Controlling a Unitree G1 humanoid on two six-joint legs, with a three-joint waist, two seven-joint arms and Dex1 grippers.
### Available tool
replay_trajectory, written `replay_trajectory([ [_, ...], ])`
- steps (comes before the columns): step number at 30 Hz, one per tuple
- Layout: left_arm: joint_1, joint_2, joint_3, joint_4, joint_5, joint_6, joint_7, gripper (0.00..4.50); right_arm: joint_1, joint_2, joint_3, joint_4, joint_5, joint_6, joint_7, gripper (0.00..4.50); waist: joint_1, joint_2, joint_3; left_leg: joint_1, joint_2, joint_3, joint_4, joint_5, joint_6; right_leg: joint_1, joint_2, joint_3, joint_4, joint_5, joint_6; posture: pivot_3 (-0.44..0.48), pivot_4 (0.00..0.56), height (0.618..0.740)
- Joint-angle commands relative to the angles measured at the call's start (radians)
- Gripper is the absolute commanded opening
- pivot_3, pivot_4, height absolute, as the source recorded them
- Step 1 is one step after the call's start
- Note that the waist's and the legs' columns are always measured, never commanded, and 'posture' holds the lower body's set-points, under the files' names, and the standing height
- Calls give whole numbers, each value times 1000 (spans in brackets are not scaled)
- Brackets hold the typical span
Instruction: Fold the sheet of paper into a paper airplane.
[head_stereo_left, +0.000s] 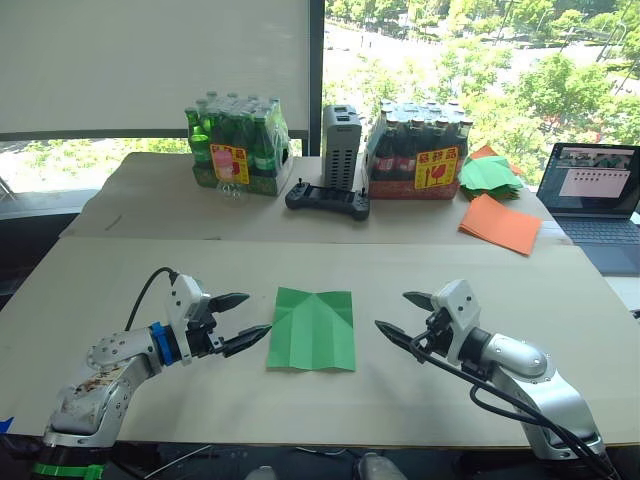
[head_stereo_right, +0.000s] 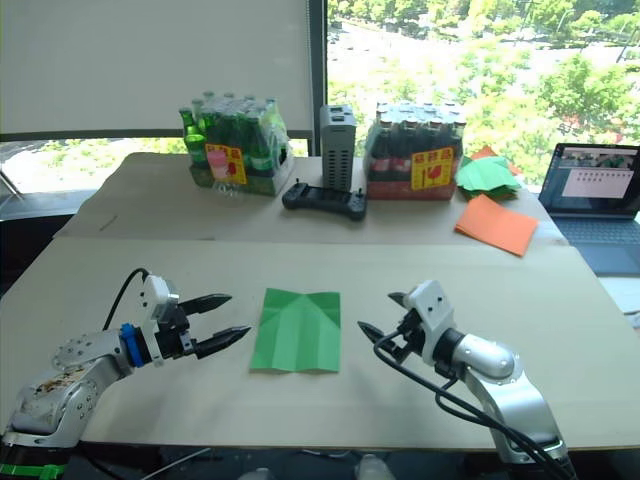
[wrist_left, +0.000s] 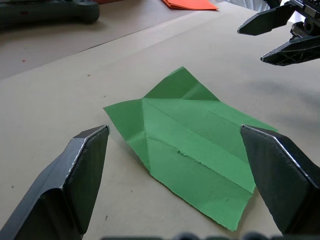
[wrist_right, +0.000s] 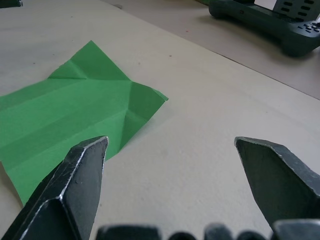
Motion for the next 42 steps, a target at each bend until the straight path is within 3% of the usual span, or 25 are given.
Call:
replay_trajectory([
  [1,-12,11,-5,-8,12,-15,-4,4442,-4,0,-20,-47,20,1,-6,4500,0,0,0,0,0,0,0,0,0,0,0,0,0,0,0,0,150,740],
  [6,-29,0,-34,10,33,-33,-14,4442,-6,2,-12,-42,12,4,-15,4500,1,0,0,0,0,0,0,0,0,0,0,0,0,0,0,0,150,740],
  [10,-82,-8,-91,48,48,-60,-61,3250,0,3,-10,-37,7,1,-21,4500,3,0,0,0,0,0,0,0,0,0,0,0,0,0,0,0,150,740],
  [18,-259,-71,-274,265,263,-177,-39,504,-3,6,9,-25,-10,-6,-26,4500,5,0,0,0,-1,0,0,0,0,1,0,0,0,0,0,0,150,740],
  [20,-298,-104,-310,296,286,-175,-42,50,-3,6,12,-25,-13,-6,-26,4500,5,0,0,0,-1,0,0,0,0,1,0,0,0,0,0,0,150,740],
  [31,-289,-46,-473,400,498,-221,-79,50,3,-7,12,-44,-17,11,-21,4500,0,1,-1,2,-1,0,0,0,0,2,0,0,1,0,0,0,150,740],
  [35,-293,-51,-479,433,510,-250,-79,50,-4,-41,48,-31,-50,25,-5,4500,-2,2,-2,5,-1,0,0,0,0,4,0,1,2,0,0,0,150,740],
  [39,-298,-56,-478,431,507,-252,-84,0,-17,-71,100,24,-120,27,-15,3391,-3,3,-2,7,-1,1,0,0,0,6,0,1,2,-1,2,0,150,740],
  [42,-300,-58,-478,434,509,-255,-83,0,-31,-76,140,61,-162,10,-11,2304,-2,3,-2,8,-1,1,0,0,0,7,0,2,2,-2,3,0,150,740],
])
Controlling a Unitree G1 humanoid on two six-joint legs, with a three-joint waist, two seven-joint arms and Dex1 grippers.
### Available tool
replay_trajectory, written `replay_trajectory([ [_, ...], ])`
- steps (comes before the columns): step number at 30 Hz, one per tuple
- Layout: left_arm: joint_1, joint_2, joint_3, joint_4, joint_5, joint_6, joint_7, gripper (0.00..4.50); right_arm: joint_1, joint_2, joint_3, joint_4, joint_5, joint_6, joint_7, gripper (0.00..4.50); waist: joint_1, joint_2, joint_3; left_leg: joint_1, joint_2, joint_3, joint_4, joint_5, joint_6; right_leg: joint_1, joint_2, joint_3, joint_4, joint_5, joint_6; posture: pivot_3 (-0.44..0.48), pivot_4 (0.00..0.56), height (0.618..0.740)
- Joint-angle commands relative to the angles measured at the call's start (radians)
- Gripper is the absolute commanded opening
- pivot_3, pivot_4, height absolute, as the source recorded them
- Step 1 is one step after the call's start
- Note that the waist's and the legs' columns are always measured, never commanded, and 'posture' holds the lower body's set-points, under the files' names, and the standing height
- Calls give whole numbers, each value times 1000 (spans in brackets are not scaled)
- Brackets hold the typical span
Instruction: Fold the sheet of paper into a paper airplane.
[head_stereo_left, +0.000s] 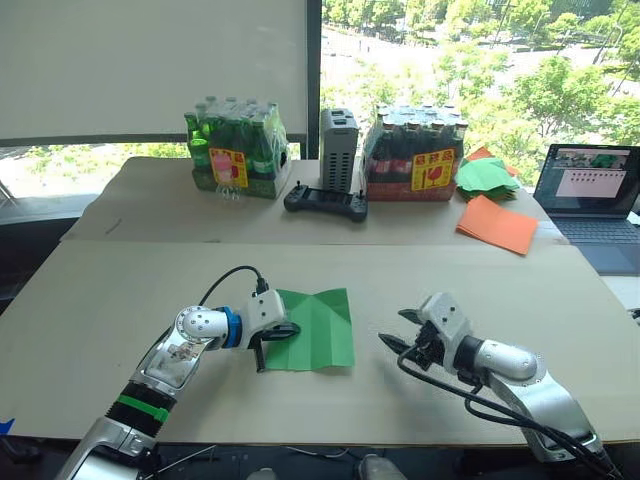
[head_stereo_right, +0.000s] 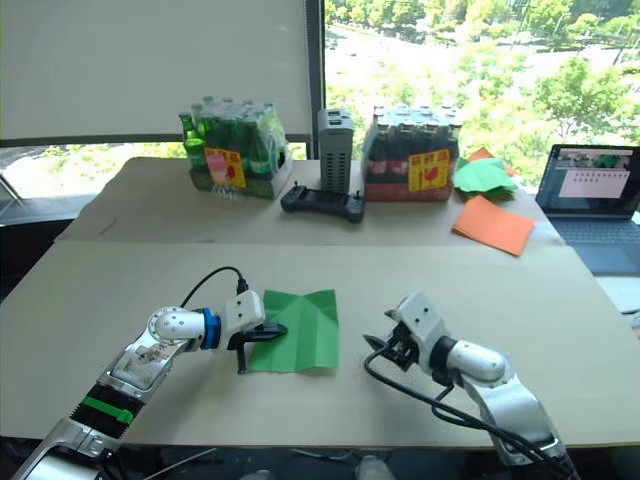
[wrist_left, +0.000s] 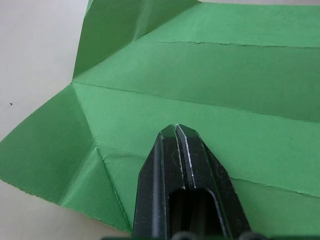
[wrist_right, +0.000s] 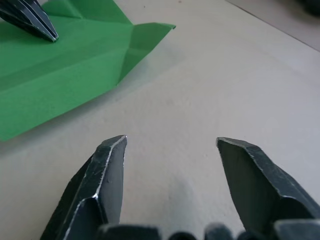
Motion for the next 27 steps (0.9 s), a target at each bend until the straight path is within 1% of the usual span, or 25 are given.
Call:
replay_trajectory([
  [1,23,6,-35,49,53,21,-7,0,-28,-7,31,13,-44,-25,5,1989,0,0,0,0,0,0,0,0,0,0,0,0,0,0,0,0,150,740],
  [3,23,5,-35,50,54,21,-6,0,-33,-5,62,23,-67,-41,15,1285,1,0,0,0,0,0,0,0,0,0,0,0,0,0,0,0,150,740],
  [5,23,4,-34,50,54,21,-5,0,-40,4,95,38,-87,-57,23,444,1,0,0,1,0,0,0,0,0,0,0,0,0,0,0,0,150,740],
  [6,25,4,-35,48,54,21,-5,0,-45,14,111,50,-93,-62,26,175,0,0,0,1,0,0,0,0,0,1,0,0,0,0,0,0,150,740],
  [7,28,4,-36,47,55,20,-5,0,-51,22,127,63,-104,-69,28,33,-1,0,0,1,0,0,0,0,0,1,0,0,0,0,0,0,150,740],
  [14,31,-2,-35,46,58,21,-1,0,-126,93,211,150,-150,-110,58,33,-6,0,-1,9,1,0,0,-1,2,10,1,0,-1,-4,5,0,150,740],
  [19,43,-2,-31,30,61,24,3,0,-164,137,234,206,-173,-140,62,33,-5,0,-1,11,1,0,0,-1,2,11,1,0,-1,-4,5,0,150,740],
  [23,50,3,-22,21,64,26,16,0,-175,177,216,207,-143,-143,68,33,-5,0,-1,11,1,0,0,-1,2,11,1,0,-1,-4,4,0,150,740],
  [27,63,6,-23,9,64,26,20,0,-180,226,163,173,-69,-114,77,33,-4,0,-1,11,1,0,0,-1,2,11,1,0,-1,-4,4,0,150,740],
])
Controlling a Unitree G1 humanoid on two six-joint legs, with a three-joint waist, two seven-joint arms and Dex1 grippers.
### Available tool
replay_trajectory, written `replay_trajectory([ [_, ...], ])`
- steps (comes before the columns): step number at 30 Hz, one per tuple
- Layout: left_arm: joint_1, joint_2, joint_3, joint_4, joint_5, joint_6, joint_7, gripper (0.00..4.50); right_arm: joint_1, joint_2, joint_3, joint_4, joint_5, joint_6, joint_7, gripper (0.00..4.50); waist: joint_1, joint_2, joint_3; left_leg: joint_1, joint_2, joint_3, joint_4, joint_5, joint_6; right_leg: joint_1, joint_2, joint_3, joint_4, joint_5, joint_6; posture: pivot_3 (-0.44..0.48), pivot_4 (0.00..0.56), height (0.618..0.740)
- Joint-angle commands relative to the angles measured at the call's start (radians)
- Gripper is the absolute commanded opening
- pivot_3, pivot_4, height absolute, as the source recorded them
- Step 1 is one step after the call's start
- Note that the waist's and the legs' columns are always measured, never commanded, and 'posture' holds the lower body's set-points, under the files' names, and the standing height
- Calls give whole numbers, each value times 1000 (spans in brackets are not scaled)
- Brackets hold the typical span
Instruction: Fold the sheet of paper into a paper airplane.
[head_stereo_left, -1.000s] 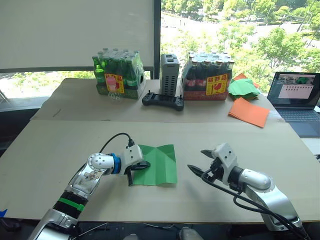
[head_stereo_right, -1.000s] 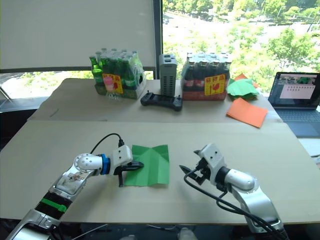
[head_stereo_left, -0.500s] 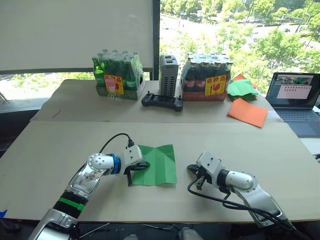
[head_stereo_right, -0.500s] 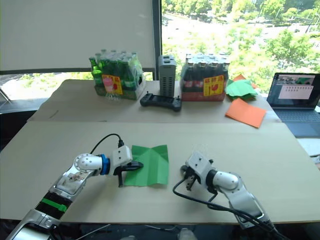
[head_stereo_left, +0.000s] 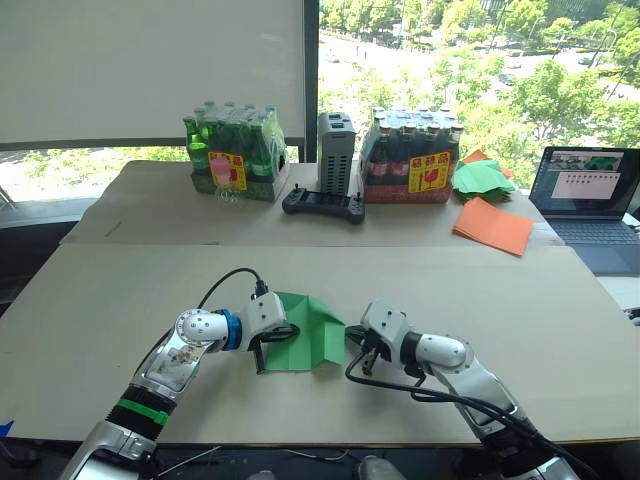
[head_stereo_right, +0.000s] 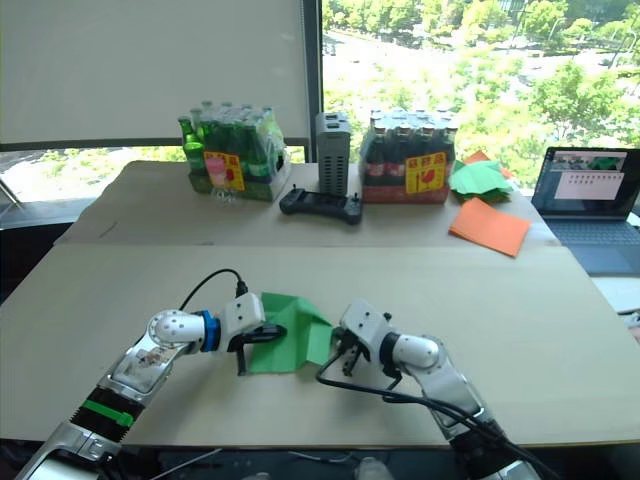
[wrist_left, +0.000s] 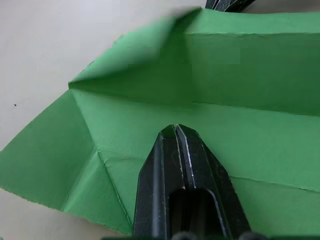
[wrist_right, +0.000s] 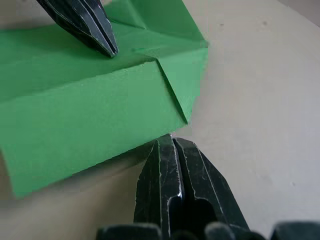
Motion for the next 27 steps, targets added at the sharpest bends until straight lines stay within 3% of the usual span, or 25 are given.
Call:
replay_trajectory([
  [1,43,13,-29,21,46,29,-2,0,-12,34,-47,-56,82,33,17,33,1,0,0,0,0,0,0,0,0,0,0,0,0,0,0,0,150,740],
  [19,45,21,-20,20,52,26,1,0,-40,66,-61,-98,139,98,17,33,1,0,0,-1,0,0,0,0,0,0,0,-1,0,0,0,0,150,740],
  [27,39,23,-17,14,50,32,-3,0,-45,5,-72,16,34,74,-49,33,4,0,0,-2,0,0,0,0,0,-1,-1,-1,-1,0,1,0,150,740],
])
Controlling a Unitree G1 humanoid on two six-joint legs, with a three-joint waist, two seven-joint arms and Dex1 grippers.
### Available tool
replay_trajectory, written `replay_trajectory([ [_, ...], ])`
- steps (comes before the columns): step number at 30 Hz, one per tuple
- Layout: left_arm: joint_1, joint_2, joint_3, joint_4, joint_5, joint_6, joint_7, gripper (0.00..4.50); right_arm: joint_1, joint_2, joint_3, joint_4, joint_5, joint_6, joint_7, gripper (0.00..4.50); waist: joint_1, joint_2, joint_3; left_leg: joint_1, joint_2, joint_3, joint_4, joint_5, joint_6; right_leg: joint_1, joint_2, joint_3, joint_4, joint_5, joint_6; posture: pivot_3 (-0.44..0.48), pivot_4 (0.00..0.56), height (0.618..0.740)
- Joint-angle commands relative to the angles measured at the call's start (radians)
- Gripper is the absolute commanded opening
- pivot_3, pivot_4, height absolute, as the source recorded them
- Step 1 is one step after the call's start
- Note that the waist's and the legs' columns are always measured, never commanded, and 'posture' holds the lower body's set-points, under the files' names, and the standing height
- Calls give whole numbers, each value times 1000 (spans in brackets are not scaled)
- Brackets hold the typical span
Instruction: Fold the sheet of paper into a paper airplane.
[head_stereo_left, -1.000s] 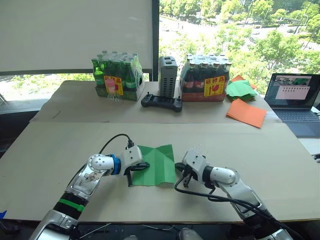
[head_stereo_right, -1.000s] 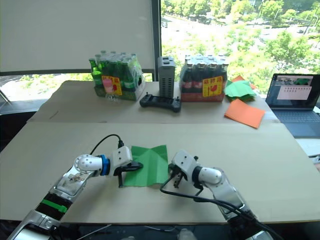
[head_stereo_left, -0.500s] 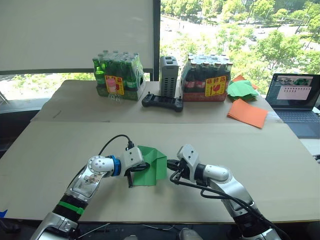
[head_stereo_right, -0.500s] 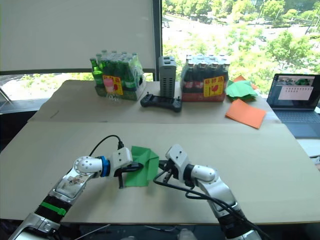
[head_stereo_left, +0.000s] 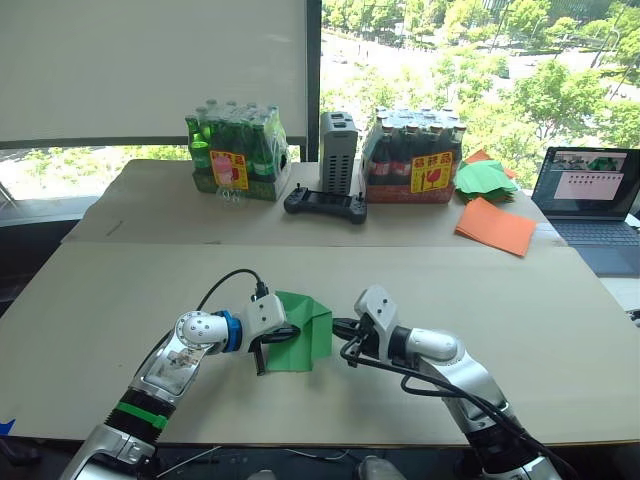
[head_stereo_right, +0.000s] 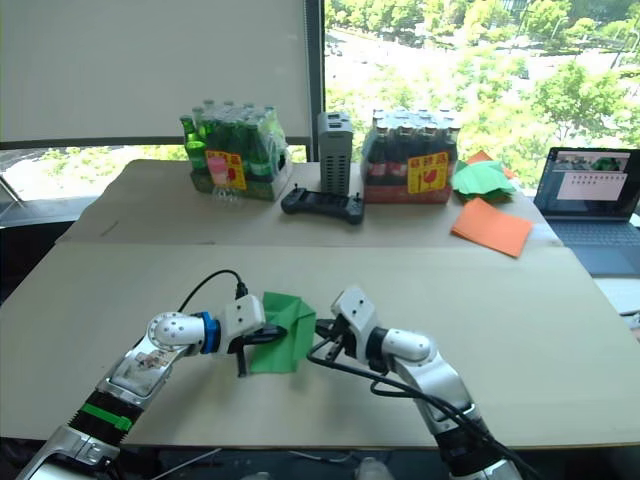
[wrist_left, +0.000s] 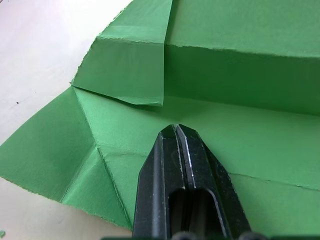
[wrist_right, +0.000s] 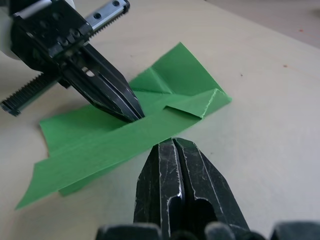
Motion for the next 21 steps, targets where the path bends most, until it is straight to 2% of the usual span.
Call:
replay_trajectory([
  [1,24,20,-27,36,43,31,-14,0,-32,-40,-49,55,-51,-34,-50,33,0,0,0,0,0,0,0,0,0,0,0,0,0,0,0,0,150,740],
  [5,21,21,-28,40,44,28,-17,0,-64,-71,-114,19,-7,-59,-22,33,-2,0,0,-1,0,0,0,0,0,-2,0,0,0,0,0,0,150,740],
  [8,19,21,-27,44,46,26,-20,0,-76,-68,-111,-56,46,-49,33,33,-2,0,0,-1,0,0,0,0,0,-2,0,0,0,0,0,0,150,740],
  [11,18,21,-27,44,47,25,-23,0,-81,-52,-45,-146,82,15,84,33,-2,0,0,-1,0,0,-1,0,0,-2,0,0,0,0,0,0,150,740],
  [14,17,20,-27,44,48,25,-24,0,-89,-32,59,-190,46,75,82,33,-1,0,0,-1,0,0,-1,0,0,-2,0,0,0,0,0,0,150,740],
  [17,16,19,-27,45,48,24,-23,0,-108,-5,123,-175,-2,112,39,33,-1,0,0,-2,0,0,-1,0,0,-2,0,0,0,0,0,0,150,740],
  [21,18,18,-26,39,46,26,-22,0,-135,-37,209,-110,-119,130,10,33,0,0,0,-2,0,0,-1,0,0,-3,0,0,0,0,0,0,150,740],
])
